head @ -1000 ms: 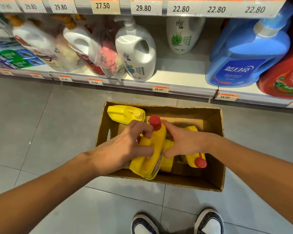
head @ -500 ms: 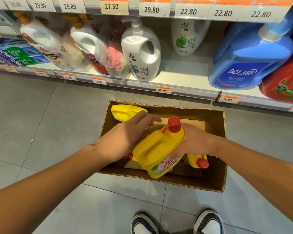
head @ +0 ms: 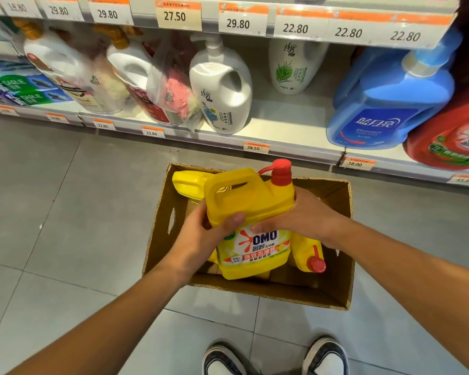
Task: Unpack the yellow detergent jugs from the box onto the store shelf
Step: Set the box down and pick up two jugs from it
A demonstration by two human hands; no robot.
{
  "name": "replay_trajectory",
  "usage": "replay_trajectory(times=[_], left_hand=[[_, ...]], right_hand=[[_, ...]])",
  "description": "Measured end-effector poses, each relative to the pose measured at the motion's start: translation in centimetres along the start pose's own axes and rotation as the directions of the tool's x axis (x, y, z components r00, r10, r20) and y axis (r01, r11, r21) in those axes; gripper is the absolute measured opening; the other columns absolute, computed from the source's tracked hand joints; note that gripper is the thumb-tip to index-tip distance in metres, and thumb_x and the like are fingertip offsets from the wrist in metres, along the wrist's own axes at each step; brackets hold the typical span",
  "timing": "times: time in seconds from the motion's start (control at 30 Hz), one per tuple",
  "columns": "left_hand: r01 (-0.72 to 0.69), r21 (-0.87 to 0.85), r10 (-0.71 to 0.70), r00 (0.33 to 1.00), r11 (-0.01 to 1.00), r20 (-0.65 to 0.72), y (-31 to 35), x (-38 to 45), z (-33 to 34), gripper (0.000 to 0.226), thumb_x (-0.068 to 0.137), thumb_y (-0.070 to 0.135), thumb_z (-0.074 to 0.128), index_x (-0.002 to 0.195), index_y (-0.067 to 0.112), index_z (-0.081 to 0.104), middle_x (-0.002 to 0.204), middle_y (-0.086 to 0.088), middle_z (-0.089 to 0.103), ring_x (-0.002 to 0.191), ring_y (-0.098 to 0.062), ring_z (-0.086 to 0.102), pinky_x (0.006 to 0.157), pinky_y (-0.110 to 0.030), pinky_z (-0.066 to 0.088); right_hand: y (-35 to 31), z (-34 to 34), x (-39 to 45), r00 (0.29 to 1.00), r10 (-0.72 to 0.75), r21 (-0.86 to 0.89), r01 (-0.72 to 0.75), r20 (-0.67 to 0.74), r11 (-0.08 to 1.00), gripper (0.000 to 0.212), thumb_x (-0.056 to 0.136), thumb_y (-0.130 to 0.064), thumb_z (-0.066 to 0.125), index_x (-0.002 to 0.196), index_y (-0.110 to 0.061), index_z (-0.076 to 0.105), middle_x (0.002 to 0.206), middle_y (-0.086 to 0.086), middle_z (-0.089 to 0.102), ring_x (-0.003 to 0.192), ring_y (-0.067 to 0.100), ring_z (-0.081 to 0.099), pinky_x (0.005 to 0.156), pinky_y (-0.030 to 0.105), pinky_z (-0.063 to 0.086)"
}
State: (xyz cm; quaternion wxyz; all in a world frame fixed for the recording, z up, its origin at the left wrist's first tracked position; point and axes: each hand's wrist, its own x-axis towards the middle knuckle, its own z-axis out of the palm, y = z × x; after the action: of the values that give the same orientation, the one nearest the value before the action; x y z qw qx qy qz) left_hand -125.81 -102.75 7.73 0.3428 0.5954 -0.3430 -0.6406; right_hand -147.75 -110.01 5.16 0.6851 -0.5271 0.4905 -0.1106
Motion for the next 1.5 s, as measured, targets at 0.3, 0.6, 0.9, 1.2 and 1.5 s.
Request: replay_trajectory(times=[0.3,0.6,0.9,1.2,1.5], left_hand=[[-0.1,0.087,0.119,0.962,0.991,-0.246,3.0,2.9,-0.9,0.017,0.088,0.031,0.076,0.103,0.022,0.073,0.101,-0.005,0.077,0.096,-0.029,0.073,0.085,-0.057,0.06],[-0.043,-0.061,0.019,0.937,0.997,-0.348,3.4,3.4,-2.4,0.02,0.091,0.018,0.072,0.11,0.011,0.076,0.1,-0.012,0.079,0.094,-0.031,0.076,0.076,-0.04,0.063],[-0.009,-0.032,-0.003,0.934,0.999,-0.358,2.6,3.4,-3.4,0.015,0.09,0.019,0.074,0.105,0.016,0.076,0.096,-0.007,0.08,0.09,-0.026,0.077,0.076,-0.041,0.061],[0.059,-0.079,-0.086,0.919,0.995,-0.385,0.8,3.2,-3.7,0.025,0.088,0.022,0.076,0.112,0.019,0.074,0.099,-0.002,0.081,0.088,-0.023,0.078,0.068,-0.036,0.061],[0.056,-0.113,-0.099,0.905,0.992,-0.413,1.1,3.5,-4.0,0.017,0.086,0.02,0.077,0.103,0.021,0.075,0.093,-0.002,0.081,0.084,-0.022,0.079,0.068,-0.036,0.062]], right_hand=[[-1.3,1.3,0.4,0.999,0.034,-0.01,-0.034,0.013,0.999,0.055,0.072,-0.029,0.093,0.121,-0.036,0.068,0.108,-0.013,0.08,0.096,0.007,0.077,0.086,0.035,0.063],[2.0,1.3,-0.9,0.941,0.094,-0.155,-0.151,-0.325,0.976,0.09,0.066,-0.068,0.081,0.141,-0.03,0.049,0.132,-0.011,0.056,0.123,0.01,0.055,0.101,0.037,0.052],[10.8,0.7,-3.4,0.772,0.382,-0.34,-0.587,-0.508,0.735,0.064,0.087,-0.051,0.075,0.131,-0.014,0.045,0.124,0.008,0.058,0.111,0.028,0.061,0.091,0.042,0.059],[9.5,1.0,-2.4,0.808,0.311,-0.284,-0.493,-0.501,0.822,0.062,0.099,-0.049,0.059,0.145,-0.016,0.034,0.137,0.011,0.053,0.123,0.035,0.059,0.096,0.048,0.056],[9.5,-1.9,-2.8,0.723,0.328,-0.191,-0.534,-0.608,0.824,0.045,0.107,-0.04,0.046,0.141,-0.01,0.042,0.113,0.008,0.056,0.098,0.027,0.061,0.079,0.042,0.059]])
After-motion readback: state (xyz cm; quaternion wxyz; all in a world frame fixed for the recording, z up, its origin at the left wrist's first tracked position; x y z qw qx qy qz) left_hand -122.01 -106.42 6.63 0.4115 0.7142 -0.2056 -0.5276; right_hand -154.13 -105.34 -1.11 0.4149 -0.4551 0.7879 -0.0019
